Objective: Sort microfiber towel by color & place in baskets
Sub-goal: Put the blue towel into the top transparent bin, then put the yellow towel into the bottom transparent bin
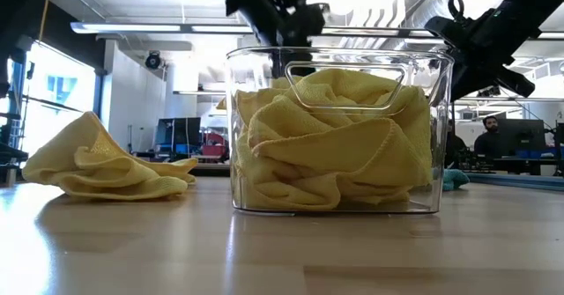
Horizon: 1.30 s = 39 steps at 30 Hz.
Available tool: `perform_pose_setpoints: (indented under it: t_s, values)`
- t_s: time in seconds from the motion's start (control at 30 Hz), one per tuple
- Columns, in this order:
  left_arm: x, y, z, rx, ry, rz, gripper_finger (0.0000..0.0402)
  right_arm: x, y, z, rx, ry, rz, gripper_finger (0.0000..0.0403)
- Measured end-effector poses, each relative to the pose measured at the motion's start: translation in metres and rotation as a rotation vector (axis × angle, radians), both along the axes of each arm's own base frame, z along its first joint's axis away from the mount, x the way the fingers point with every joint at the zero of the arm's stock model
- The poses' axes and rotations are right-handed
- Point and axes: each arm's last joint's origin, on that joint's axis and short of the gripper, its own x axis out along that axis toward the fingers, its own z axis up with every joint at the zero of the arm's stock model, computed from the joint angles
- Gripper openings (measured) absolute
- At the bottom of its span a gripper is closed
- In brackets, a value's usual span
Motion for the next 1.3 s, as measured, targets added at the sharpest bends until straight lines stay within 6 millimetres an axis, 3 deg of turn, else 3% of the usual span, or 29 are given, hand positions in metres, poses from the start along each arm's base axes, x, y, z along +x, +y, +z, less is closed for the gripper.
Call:
perform_pose_setpoints:
  t_s: [0.47, 0.63, 0.93, 1.3]
  values:
    - [0.016, 0.028, -0.054, -0.094, 0.083, 0.161, 0.0002, 0.0, 0.0, 0.0, -0.011, 0.001, -0.008, 0.0]
    - [0.014, 0.033, -0.06, -0.164, 0.104, 0.23, 0.0036, -0.001, -0.001, 0.0, -0.019, 0.009, -0.009, 0.0]
    - [0.013, 0.033, -0.054, -0.17, 0.087, 0.24, 0.0123, -0.002, -0.001, -0.001, -0.033, 0.027, -0.004, 0.0]
    - [0.009, 0.04, -0.002, -0.21, 0.017, 0.422, 0.0134, -0.002, -0.001, -0.001, -0.073, 0.064, 0.054, 0.0]
